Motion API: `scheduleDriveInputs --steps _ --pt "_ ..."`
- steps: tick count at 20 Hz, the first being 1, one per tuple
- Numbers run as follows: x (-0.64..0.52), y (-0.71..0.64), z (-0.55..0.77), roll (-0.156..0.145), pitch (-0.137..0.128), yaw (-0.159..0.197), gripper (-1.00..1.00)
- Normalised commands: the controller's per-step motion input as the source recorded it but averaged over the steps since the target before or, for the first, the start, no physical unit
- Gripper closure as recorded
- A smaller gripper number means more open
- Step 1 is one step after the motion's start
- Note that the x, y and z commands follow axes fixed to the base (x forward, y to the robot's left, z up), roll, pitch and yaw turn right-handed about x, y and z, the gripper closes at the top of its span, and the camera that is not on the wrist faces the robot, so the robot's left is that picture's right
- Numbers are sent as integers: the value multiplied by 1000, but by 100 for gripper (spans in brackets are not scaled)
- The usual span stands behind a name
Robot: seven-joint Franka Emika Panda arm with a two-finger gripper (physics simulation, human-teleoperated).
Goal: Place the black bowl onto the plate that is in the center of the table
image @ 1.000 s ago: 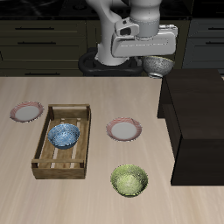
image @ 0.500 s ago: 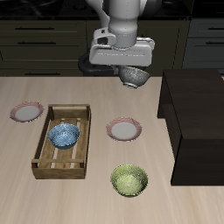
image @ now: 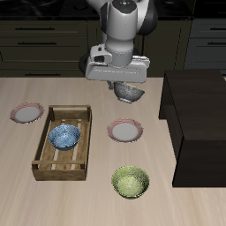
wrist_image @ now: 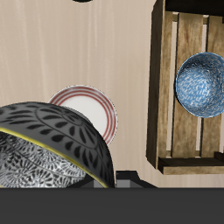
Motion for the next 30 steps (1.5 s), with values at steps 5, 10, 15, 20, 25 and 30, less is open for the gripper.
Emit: scheduleDriveInputs --steps 5,10,15,20,25,30 --pt "-3 9 -480 8 55 -9 100" --pt "19 11 -507 -3 45 11 100" --pt "96 -35 -313 -17 43 -1 100" --pt "2 50 -245 27 24 34 100" --pt "-95 118 -146 47 17 37 -100" --pt "-104 69 -38 46 27 8 -100"
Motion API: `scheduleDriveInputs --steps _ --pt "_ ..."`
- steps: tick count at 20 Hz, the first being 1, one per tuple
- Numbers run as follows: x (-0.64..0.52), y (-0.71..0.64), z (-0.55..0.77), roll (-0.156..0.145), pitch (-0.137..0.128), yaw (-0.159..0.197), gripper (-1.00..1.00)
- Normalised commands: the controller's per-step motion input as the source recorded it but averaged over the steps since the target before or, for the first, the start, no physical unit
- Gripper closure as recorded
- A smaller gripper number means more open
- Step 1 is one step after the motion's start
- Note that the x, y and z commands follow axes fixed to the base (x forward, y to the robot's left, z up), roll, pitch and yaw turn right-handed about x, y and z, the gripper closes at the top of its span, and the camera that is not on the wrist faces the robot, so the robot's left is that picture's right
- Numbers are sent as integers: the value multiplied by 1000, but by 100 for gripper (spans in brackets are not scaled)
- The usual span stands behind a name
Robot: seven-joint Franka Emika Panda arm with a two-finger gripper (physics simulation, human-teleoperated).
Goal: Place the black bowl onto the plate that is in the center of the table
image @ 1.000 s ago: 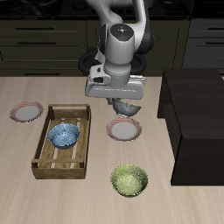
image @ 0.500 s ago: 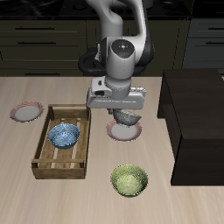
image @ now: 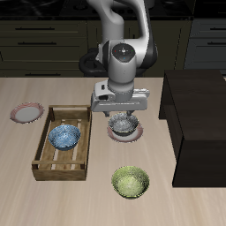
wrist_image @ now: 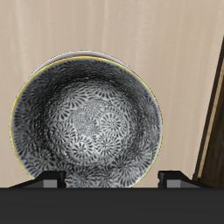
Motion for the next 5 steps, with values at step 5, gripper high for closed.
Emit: scheduleDriveInputs --steps 5 --pt "-127 156 93 22 -13 25 -100"
